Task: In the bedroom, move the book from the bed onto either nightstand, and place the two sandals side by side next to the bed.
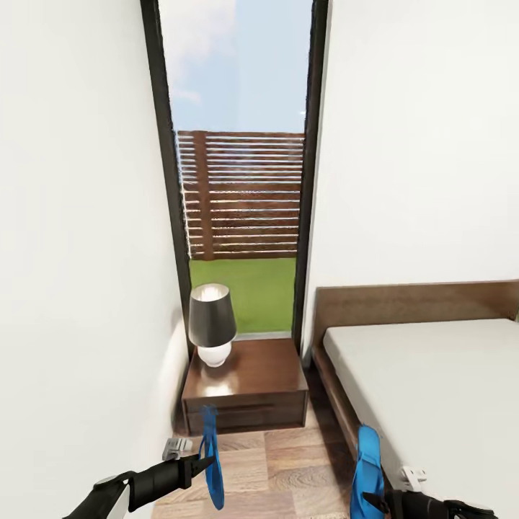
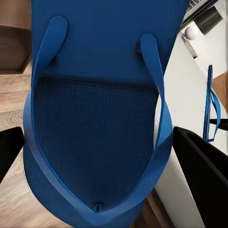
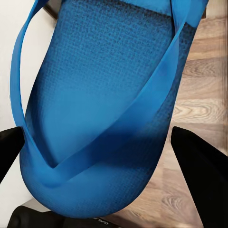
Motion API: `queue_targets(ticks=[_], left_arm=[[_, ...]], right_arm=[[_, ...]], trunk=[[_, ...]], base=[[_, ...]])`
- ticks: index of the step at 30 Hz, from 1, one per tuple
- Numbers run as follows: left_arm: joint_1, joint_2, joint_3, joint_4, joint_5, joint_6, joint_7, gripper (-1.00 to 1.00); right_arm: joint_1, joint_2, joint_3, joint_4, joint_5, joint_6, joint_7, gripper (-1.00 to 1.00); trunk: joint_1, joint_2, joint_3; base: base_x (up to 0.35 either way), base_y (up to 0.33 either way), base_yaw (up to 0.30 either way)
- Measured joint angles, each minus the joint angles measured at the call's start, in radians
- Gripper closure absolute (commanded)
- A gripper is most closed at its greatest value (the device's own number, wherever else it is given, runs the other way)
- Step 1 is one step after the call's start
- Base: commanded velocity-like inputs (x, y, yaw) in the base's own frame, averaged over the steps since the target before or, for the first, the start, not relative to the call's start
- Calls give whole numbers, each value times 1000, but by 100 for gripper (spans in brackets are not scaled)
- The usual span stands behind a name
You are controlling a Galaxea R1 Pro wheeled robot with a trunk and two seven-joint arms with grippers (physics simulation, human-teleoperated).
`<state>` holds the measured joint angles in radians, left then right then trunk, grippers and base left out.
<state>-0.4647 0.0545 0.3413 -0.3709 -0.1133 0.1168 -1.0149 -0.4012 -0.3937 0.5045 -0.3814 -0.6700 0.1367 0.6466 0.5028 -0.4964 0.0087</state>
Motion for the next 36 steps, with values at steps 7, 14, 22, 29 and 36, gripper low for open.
queue_targets(ticks=[7,14,22,29,36], left_arm=[[0,0,0,0,0,0,0,100],[0,0,-1,0,0,0,0,100],[0,0,-1,0,0,0,0,100],[0,0,-1,0,0,0,0,100],[0,0,0,0,0,0,0,100]], right_arm=[[0,0,0,0,0,0,0,100],[0,0,0,0,0,0,0,100],[0,0,0,0,0,0,0,100],[0,0,0,0,0,0,0,100],[0,0,0,0,-1,0,0,100]], trunk=[[0,0,2],[0,0,5],[0,0,8],[0,0,10],[0,0,13]], base=[[0,0,-280],[0,0,-280],[0,0,-280],[0,0,-280],[0,0,-246]])
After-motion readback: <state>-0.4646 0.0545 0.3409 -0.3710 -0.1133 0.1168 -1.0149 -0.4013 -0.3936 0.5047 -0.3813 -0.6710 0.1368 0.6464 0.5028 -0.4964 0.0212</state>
